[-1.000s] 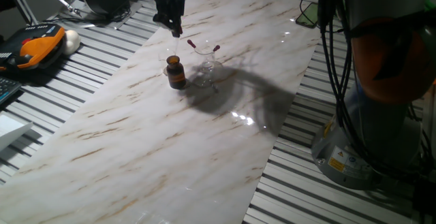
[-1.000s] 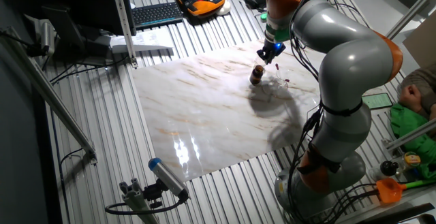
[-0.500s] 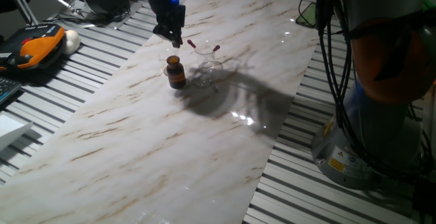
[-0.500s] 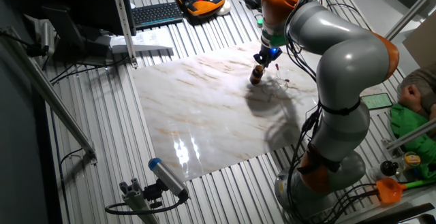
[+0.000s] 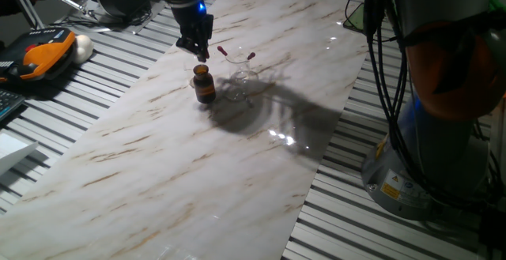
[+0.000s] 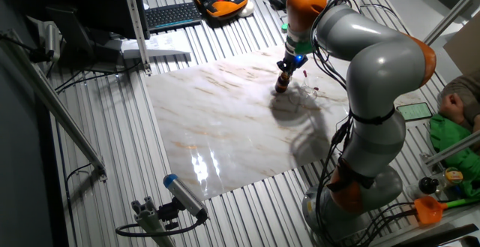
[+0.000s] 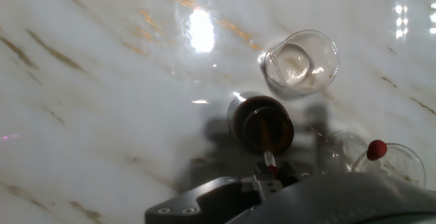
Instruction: Transfer liquid using a dropper
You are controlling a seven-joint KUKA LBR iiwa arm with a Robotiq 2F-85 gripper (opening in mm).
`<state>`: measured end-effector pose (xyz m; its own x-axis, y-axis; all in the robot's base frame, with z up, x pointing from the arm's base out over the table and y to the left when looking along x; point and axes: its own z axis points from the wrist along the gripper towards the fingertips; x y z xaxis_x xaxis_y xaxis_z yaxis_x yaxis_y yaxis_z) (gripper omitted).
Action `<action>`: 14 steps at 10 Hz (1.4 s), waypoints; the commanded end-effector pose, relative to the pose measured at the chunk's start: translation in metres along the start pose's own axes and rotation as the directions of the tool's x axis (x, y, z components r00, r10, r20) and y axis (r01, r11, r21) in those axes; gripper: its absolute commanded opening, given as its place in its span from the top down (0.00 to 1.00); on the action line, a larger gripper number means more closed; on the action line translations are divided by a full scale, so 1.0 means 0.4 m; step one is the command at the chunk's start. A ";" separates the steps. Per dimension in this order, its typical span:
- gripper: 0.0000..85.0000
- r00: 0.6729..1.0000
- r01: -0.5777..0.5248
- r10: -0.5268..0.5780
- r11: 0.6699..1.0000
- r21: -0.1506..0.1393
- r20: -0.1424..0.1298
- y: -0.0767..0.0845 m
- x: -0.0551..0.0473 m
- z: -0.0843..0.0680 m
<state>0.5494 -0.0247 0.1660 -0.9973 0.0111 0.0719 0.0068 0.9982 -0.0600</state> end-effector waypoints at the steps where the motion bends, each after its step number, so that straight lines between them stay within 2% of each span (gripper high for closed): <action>1: 1.00 1.000 0.001 -0.001 1.000 -0.001 0.002 0.000 -0.003 0.003; 2: 1.00 1.000 0.002 -0.002 1.000 0.005 0.003 -0.002 -0.005 0.002; 6: 1.00 1.000 0.007 -0.007 1.000 -0.001 0.021 -0.003 -0.018 0.029; 10: 1.00 0.999 0.002 -0.002 1.000 0.012 0.041 -0.003 -0.023 0.045; 11: 0.80 0.999 0.001 -0.002 1.000 0.017 0.046 -0.003 -0.024 0.048; 14: 0.80 0.999 -0.001 0.000 1.000 0.028 0.050 -0.005 -0.027 0.049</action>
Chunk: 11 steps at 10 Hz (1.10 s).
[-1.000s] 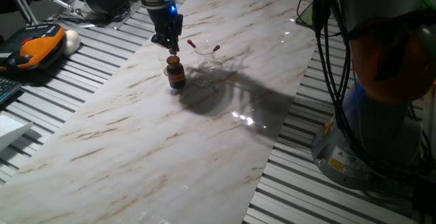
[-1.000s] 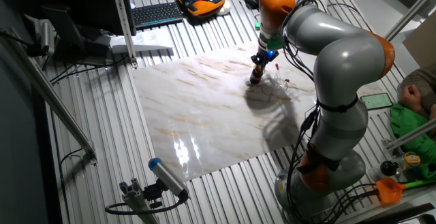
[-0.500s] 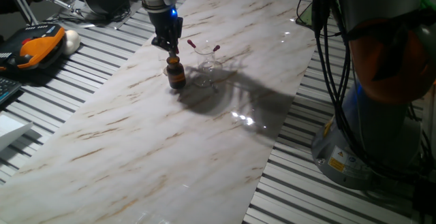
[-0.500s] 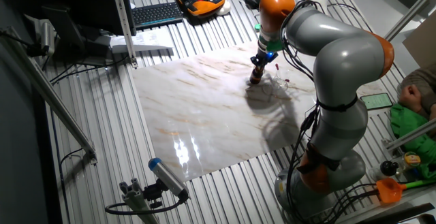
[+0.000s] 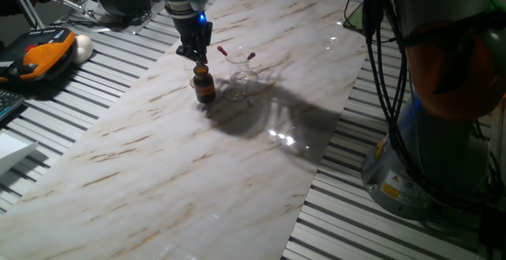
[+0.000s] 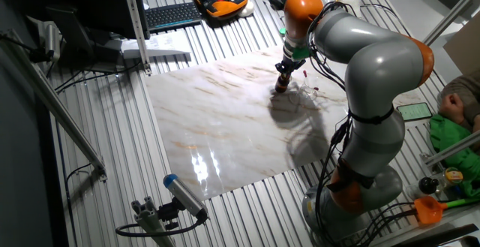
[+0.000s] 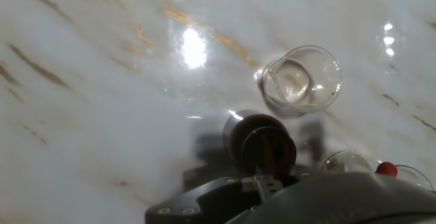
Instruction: Transfer liquid using a dropper
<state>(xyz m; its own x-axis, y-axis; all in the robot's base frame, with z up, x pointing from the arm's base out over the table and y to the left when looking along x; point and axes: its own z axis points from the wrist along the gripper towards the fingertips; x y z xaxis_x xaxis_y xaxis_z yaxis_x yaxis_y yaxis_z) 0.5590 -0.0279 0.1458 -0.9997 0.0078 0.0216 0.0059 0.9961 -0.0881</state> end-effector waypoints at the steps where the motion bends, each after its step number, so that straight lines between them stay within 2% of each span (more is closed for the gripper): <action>1: 0.80 1.000 -0.002 0.002 1.000 0.004 0.001 0.000 -0.001 0.000; 2: 0.60 1.000 -0.003 0.003 1.000 0.010 0.005 -0.001 -0.002 0.000; 6: 0.60 1.000 -0.009 0.009 1.000 0.013 0.003 -0.001 -0.002 -0.001; 9: 0.60 1.000 -0.016 0.015 1.000 0.011 0.011 0.006 0.010 0.009; 11: 0.60 1.000 -0.019 0.019 1.000 0.013 0.008 0.008 0.015 0.003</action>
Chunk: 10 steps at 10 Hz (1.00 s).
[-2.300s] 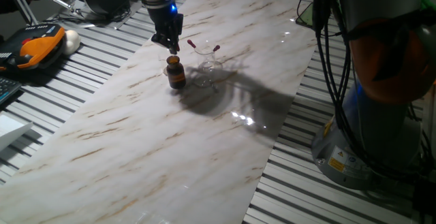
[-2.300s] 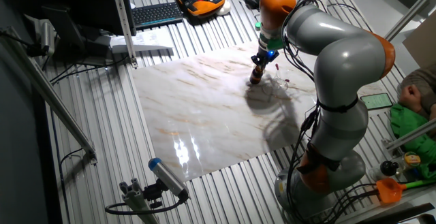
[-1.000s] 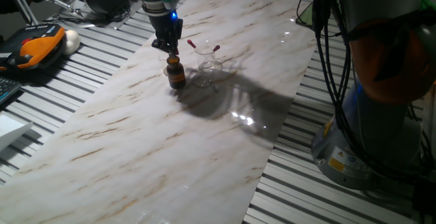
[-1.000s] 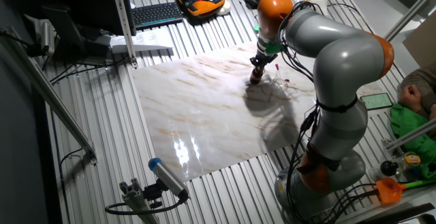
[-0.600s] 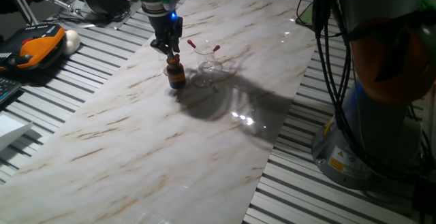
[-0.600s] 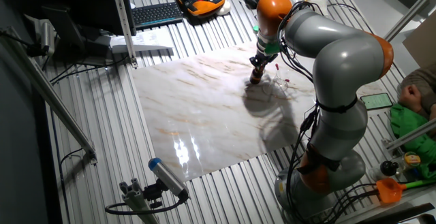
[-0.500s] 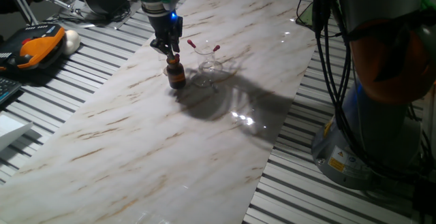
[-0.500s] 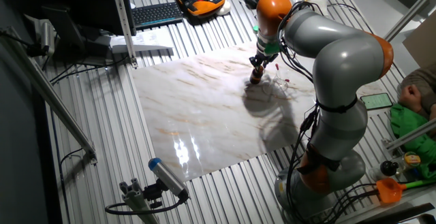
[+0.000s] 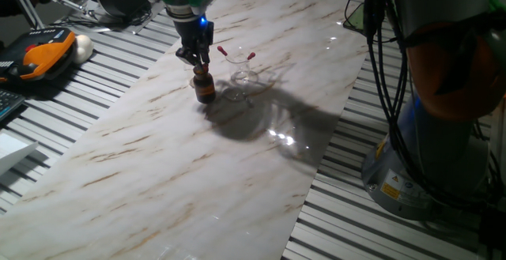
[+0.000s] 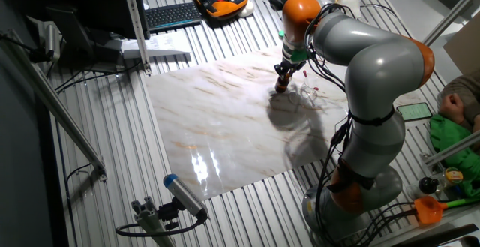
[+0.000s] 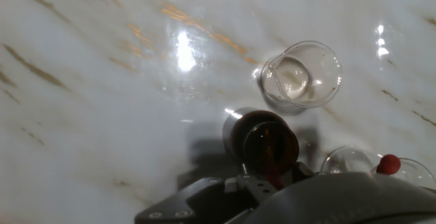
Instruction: Transfer liquid using a dropper
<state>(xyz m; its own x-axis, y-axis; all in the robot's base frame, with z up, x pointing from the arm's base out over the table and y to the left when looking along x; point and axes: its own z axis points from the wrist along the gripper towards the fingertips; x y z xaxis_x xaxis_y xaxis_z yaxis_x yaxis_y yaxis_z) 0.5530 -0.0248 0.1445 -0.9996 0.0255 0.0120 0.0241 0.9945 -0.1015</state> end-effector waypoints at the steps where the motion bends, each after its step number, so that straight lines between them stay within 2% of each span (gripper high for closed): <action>1: 0.60 1.000 0.000 0.000 1.000 0.000 0.000 0.000 0.000 0.000; 3: 0.60 1.000 0.005 -0.005 1.000 -0.003 0.000 0.000 0.001 0.001; 4: 0.80 1.000 0.011 -0.011 1.000 -0.003 0.000 0.000 0.002 0.001; 7: 0.80 1.000 0.026 -0.026 1.000 -0.009 -0.003 0.000 0.001 0.001; 8: 1.00 0.999 0.035 -0.036 0.999 -0.017 -0.003 0.000 0.000 0.001; 10: 1.00 0.999 0.043 -0.043 0.999 -0.025 -0.006 -0.001 -0.001 0.001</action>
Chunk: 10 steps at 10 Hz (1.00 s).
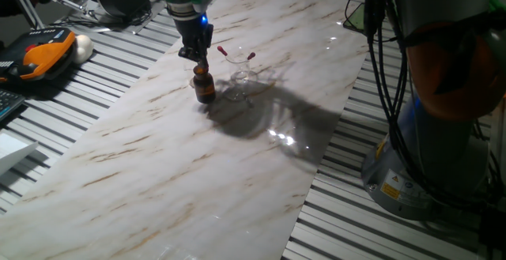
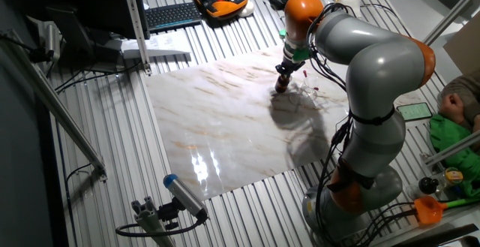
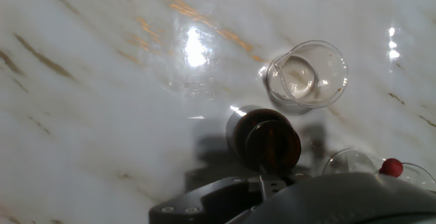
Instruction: Transfer liquid using a dropper
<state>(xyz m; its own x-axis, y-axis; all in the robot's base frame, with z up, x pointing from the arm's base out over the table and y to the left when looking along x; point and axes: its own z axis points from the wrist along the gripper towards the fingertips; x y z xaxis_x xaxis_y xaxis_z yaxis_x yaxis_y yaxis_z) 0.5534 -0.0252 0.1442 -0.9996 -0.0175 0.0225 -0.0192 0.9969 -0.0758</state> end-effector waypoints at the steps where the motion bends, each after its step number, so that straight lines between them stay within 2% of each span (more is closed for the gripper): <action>1: 1.00 1.000 0.000 0.000 1.000 0.000 -0.001 0.000 0.000 0.000; 2: 1.00 1.000 -0.011 0.011 1.000 0.008 -0.001 0.000 0.000 -0.001; 3: 0.80 1.000 -0.018 0.018 0.999 0.033 0.003 0.000 0.001 -0.004; 4: 0.80 1.000 -0.024 0.024 0.999 0.042 0.005 0.001 0.001 -0.005; 5: 0.60 1.000 -0.027 0.027 0.999 0.043 0.008 0.001 0.002 -0.006; 10: 0.60 0.999 -0.037 0.036 0.998 0.048 0.024 0.011 0.023 0.001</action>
<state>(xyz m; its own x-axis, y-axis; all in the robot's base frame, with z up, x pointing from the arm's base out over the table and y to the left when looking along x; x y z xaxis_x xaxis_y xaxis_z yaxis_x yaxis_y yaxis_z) 0.5441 -0.0209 0.1439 -0.9999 0.0158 -0.0037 0.0161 0.9922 -0.1235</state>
